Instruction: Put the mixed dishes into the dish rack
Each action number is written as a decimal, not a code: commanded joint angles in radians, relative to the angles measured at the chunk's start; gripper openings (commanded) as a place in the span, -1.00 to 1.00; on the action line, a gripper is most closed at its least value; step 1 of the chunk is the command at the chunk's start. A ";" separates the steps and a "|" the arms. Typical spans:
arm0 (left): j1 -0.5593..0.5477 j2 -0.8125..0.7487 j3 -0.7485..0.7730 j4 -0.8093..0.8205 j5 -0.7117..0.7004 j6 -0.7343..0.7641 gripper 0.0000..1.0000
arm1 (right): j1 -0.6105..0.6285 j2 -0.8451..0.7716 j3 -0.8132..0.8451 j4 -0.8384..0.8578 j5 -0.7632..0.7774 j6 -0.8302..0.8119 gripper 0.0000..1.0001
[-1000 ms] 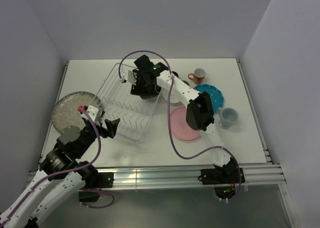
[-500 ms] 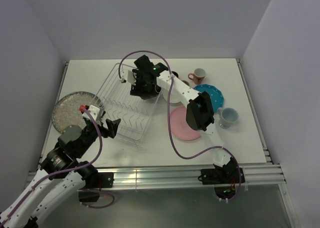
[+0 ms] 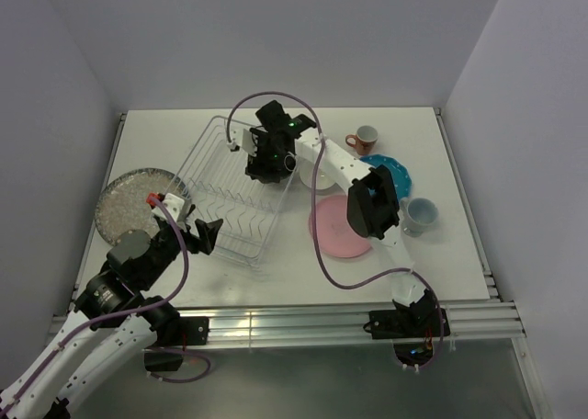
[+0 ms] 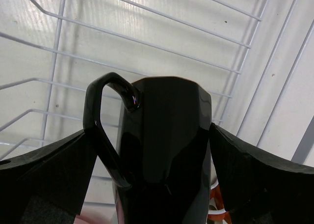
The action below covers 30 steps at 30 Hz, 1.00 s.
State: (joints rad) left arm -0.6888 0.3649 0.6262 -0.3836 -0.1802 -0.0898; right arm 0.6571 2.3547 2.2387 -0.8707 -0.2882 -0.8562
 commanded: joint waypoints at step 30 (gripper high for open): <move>-0.002 0.019 0.001 0.041 0.019 0.016 0.61 | -0.082 -0.158 -0.065 -0.039 -0.054 0.017 0.29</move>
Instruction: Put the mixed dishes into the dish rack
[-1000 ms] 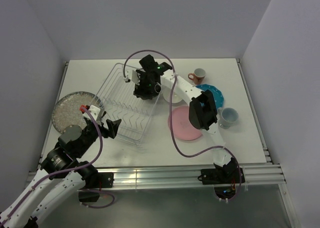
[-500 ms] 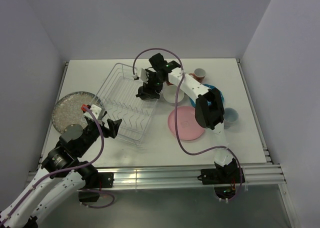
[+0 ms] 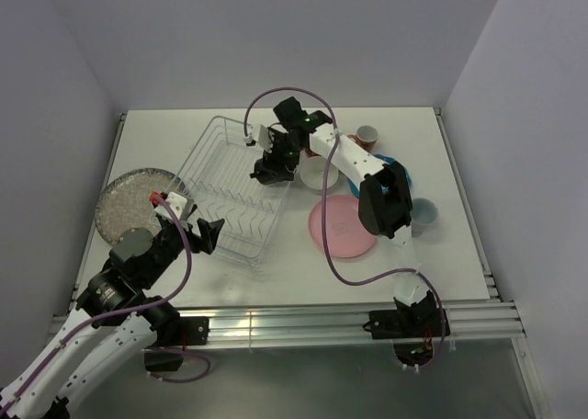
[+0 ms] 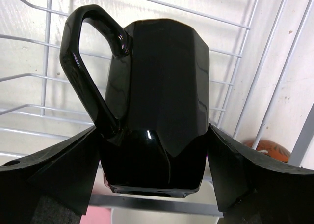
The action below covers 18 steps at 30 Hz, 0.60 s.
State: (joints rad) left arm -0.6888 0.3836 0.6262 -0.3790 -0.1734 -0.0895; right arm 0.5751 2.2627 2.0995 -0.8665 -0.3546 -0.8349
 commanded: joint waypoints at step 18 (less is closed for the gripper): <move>-0.002 -0.020 -0.011 0.045 0.028 0.022 0.61 | 0.118 0.014 0.243 -0.158 0.247 -0.213 0.24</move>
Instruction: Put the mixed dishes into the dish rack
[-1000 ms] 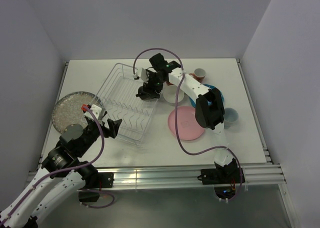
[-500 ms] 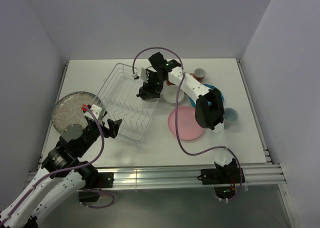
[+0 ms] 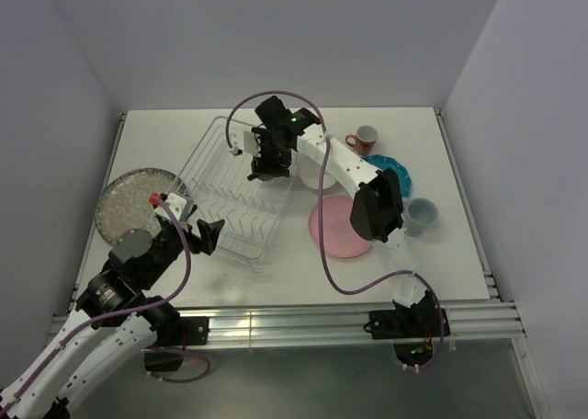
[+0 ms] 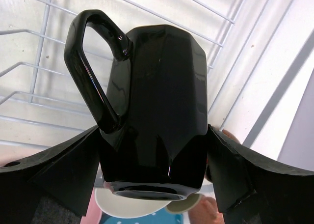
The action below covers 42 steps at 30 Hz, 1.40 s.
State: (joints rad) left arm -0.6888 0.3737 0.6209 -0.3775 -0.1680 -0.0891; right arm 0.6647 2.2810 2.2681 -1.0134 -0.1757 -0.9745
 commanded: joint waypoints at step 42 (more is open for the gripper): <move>-0.002 -0.050 -0.015 0.052 0.048 0.028 0.61 | 0.124 0.126 0.159 -0.145 0.393 -0.372 0.39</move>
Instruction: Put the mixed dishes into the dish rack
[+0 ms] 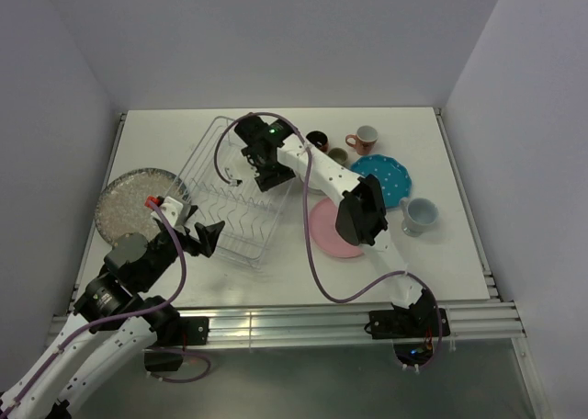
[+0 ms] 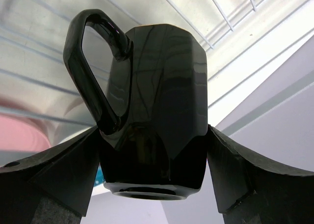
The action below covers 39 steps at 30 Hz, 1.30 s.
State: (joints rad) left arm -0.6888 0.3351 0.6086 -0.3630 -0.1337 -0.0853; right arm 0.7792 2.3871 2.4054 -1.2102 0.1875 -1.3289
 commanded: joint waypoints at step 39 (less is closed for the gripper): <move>-0.002 -0.018 -0.006 0.038 0.014 0.029 0.62 | 0.019 0.034 -0.023 0.209 0.012 -0.030 0.67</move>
State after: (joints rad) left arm -0.6888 0.3286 0.6086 -0.3630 -0.1287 -0.0677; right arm 0.7876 2.4264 2.3817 -1.0374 0.2008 -1.3521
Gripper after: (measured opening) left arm 0.809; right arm 0.840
